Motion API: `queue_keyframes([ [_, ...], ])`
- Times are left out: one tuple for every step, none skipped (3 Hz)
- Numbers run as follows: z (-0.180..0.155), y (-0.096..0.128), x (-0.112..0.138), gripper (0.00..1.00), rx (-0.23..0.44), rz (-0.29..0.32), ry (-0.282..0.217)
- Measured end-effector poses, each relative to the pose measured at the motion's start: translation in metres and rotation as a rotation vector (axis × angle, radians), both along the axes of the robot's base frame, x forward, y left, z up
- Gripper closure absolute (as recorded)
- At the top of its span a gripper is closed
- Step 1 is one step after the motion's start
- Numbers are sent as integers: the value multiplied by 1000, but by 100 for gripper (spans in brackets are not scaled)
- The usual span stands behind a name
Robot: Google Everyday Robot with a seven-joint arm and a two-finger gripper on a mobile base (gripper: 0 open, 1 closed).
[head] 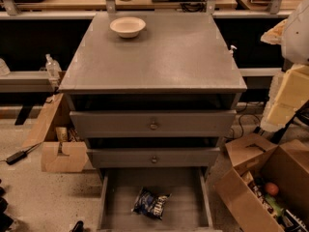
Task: Pick blue chip bag from bottom drawer and place on counter
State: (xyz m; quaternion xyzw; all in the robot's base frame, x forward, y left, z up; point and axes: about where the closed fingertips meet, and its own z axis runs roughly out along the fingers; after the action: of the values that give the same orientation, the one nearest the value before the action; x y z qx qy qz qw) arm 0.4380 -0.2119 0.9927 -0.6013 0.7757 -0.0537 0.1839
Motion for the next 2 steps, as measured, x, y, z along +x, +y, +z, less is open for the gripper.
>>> queue_keyframes([
  [-1, 0, 1, 0, 5, -2, -5],
  [-22, 0, 7, 0, 26, -13, -16],
])
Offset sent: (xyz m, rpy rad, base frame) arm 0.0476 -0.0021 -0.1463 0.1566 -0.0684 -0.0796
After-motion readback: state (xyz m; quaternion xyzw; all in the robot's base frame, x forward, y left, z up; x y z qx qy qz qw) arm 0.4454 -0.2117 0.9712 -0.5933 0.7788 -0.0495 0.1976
